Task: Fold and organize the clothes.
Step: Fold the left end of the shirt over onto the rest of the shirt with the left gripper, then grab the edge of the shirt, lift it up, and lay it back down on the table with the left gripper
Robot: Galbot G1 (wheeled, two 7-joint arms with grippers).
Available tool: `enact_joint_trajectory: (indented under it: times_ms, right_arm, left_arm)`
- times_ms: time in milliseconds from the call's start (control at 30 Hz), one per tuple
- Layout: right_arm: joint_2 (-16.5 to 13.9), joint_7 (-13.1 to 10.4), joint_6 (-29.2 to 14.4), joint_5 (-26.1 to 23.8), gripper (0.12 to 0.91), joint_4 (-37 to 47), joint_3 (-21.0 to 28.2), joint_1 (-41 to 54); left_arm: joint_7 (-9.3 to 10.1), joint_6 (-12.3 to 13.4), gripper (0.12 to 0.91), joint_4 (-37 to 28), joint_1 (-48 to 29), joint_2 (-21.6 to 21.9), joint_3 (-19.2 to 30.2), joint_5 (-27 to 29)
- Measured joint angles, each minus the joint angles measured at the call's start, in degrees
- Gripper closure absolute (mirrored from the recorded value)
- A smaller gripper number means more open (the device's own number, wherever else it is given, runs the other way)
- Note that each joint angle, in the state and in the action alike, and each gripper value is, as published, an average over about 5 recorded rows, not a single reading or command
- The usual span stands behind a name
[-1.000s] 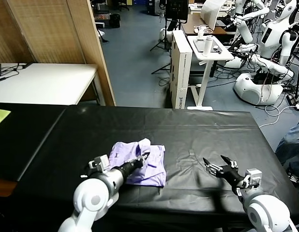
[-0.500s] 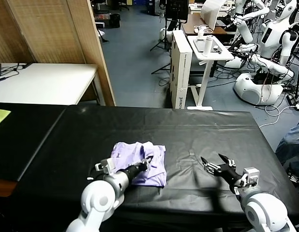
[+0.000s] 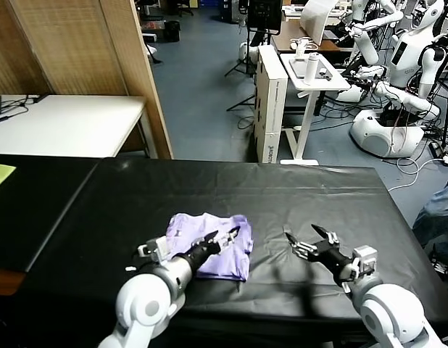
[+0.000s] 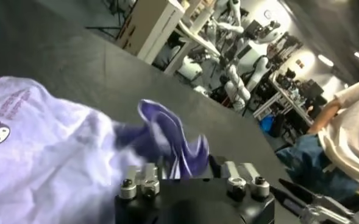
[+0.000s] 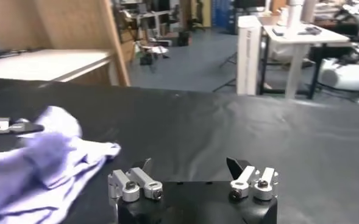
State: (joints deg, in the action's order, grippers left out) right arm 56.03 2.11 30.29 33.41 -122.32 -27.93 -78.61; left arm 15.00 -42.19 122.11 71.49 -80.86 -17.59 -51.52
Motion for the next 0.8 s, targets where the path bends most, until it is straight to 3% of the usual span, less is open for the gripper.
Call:
enact_joint_trajectory:
  times_ms: [333, 567, 667, 800]
  right_arm:
    - [1.37, -0.38, 0.07, -1.23, 0.118, 2.15, 10.38, 4.81]
    - [3.38, -0.39, 0.33, -1.16, 0.121, 4.02, 15.47, 6.54]
    - [3.88, -0.39, 0.4, -1.18, 0.165, 4.55, 16.56, 6.39]
    - [4.2, -0.23, 0.4, -1.37, 0.299, 5.08, 17.46, 6.13]
  left_arm:
    - [-0.95, 0.0, 0.123, 1.88, 1.09, 4.61, -6.2, 3.56]
    - [-1.57, 0.52, 0.123, 2.07, 2.71, 5.49, -7.44, 5.18]
    - [-1.65, 1.1, 0.123, 1.85, 3.0, 5.57, -7.63, 5.62]
    - [-1.67, 1.69, 0.123, 1.6, 3.25, 5.61, -7.77, 5.76]
